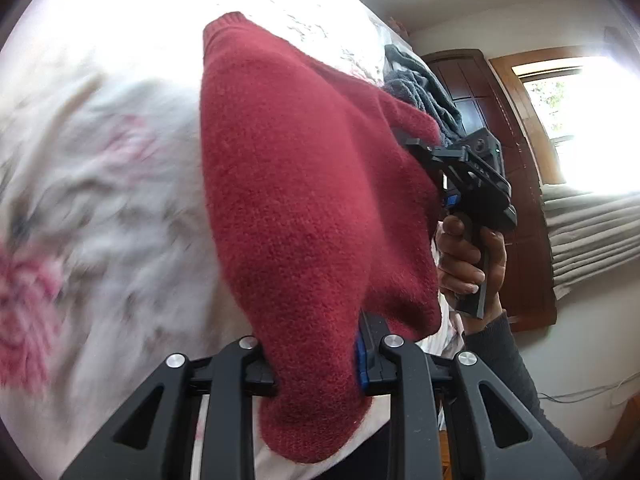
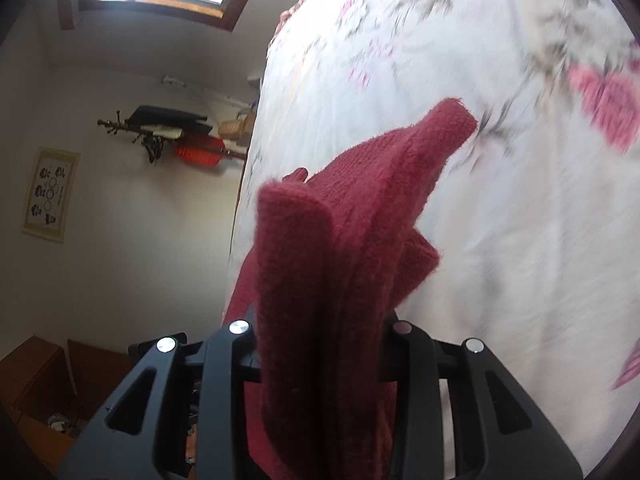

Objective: Fold small clothes

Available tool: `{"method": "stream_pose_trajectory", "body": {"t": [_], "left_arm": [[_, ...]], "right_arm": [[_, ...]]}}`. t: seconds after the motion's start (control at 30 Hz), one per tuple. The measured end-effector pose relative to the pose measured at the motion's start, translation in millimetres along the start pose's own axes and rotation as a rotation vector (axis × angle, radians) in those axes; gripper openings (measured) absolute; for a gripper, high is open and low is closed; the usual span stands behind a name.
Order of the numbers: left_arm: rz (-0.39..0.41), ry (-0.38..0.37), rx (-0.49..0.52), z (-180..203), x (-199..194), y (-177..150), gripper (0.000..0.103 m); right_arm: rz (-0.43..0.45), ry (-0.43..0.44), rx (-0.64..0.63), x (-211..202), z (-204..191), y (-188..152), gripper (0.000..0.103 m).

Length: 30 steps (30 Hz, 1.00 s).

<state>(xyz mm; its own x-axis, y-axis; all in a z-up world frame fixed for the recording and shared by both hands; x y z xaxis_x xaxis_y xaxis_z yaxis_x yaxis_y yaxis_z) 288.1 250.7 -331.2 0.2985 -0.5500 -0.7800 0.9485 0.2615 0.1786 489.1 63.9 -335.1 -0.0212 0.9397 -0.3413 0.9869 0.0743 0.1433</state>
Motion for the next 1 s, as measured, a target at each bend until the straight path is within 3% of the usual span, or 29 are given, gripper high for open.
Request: {"method": "stream_pose_trajectory", "body": {"t": [0.23,0.4,0.47,0.5,0.53,0.57,0.6,0.67,0.7,0.73,0.77,0.83,0.93,1.0], "left_arm": [[-0.009,0.010,-0.056,-53.7,-0.6,-63.5,0.025],[-0.044,0.016,-0.144,-95.6,21.4,-81.1,0.027],[-0.059,0.028,-0.176,-106.9,34.1,-85.9,0.035],[-0.064,0.047,-0.186,-111.4,37.9,-87.3,0.046],[-0.063,0.069,-0.213,-116.9,38.3,-88.1,0.052],[-0.056,0.074,-0.222,-118.4,34.0,-89.4,0.053],[-0.037,0.096,-0.221,-118.8,25.7,-88.6,0.054],[0.101,0.228,-0.132,-109.9,-12.3,-82.3,0.056],[0.182,0.261,-0.063,-99.8,-34.0,-81.5,0.062],[0.248,0.249,-0.008,-86.7,-55.4,-83.2,0.066],[0.263,0.202,0.009,-78.7,-65.0,-84.9,0.066],[0.243,0.097,0.031,-61.1,-68.0,-90.0,0.064],[0.147,0.049,0.049,-48.6,-32.4,-97.3,0.061],[0.072,0.055,0.036,-52.1,-2.1,-104.1,0.059]], "right_arm": [[-0.107,0.004,0.050,50.9,23.6,-63.4,0.030],[-0.155,-0.042,0.110,73.0,57.4,-88.8,0.032],[-0.145,-0.062,0.139,69.7,70.7,-90.6,0.040],[-0.132,-0.084,0.158,65.8,77.1,-91.3,0.049],[-0.120,-0.095,0.159,63.0,77.5,-92.7,0.051],[-0.099,-0.105,0.154,56.2,76.2,-92.6,0.053],[-0.064,-0.120,0.143,44.7,71.9,-92.4,0.054],[0.013,-0.170,0.109,17.6,65.9,-97.2,0.054],[0.053,-0.193,0.073,4.3,56.2,-101.1,0.052],[0.078,-0.207,0.036,-4.7,44.7,-105.6,0.049],[0.087,-0.211,0.014,-7.0,36.8,-109.1,0.045],[0.079,-0.226,-0.038,-7.3,25.9,-116.6,0.039],[0.039,-0.296,-0.062,13.5,28.5,-120.6,0.037],[0.028,-0.338,-0.061,29.7,30.4,-115.0,0.008]]}}
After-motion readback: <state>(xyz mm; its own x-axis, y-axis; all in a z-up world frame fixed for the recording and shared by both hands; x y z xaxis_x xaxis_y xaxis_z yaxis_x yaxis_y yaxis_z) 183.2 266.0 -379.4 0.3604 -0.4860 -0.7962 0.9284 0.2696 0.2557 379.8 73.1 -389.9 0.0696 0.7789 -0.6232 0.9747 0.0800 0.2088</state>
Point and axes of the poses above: each gripper's, at about its wrist camera, not at the fingertips, and x roughly the way its jaws point, z to its right, y to its top, the point moved 7 cm from there along x, roughly the way its jaws point, and after that the axes turned 12 degrees about y, right-handed, at the moved point
